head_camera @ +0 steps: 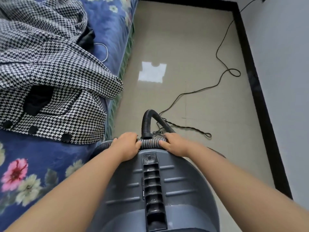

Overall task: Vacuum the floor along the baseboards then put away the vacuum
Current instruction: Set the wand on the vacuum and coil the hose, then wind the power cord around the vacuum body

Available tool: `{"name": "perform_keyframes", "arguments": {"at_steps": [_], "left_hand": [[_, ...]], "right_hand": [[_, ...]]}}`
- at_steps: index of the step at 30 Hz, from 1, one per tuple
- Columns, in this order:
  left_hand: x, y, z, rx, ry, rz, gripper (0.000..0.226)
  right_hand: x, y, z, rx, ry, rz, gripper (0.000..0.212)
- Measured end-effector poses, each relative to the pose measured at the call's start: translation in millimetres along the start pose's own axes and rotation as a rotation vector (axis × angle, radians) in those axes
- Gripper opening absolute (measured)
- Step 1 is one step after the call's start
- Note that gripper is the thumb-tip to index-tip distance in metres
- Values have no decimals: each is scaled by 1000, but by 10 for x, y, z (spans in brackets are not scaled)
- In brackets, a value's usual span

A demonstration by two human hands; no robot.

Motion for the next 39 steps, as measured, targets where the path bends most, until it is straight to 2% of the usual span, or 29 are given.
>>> {"name": "perform_keyframes", "arguments": {"at_steps": [3,7,10,14,18,23,31,39], "left_hand": [[219,377,-147,-84,159,73,34],[570,1343,-256,-201,282,177,29],[764,2333,-241,-268,346,255,30],[1059,3527,-168,-275,422,337,31],[1555,4743,-161,-273,544,323,34],[2296,5832,-225,-293,675,368,34],[3866,6413,-65,-235,905,515,30],[5223,6865,1154,-193,844,449,37]], "right_hand": [[266,258,-416,9,122,62,36],[856,798,-896,29,334,58,40],[1423,1382,-1290,29,483,47,42],[2116,2067,-1783,33,593,43,41],[2918,2785,-2370,62,668,-26,42],[3951,3317,-2867,45,808,-99,35],[5776,3372,-2864,142,978,-121,42],[7472,3603,-2076,162,989,-137,41]]}}
Point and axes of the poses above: each hand's wrist, its own z-axis towards the middle knuckle, its own x-axis out of the back of the hand, y = z × x, the point moved 2 cm from there along z, towards the middle knuckle, and after that the axes turned 5 degrees about -x, right-handed, at the moved point
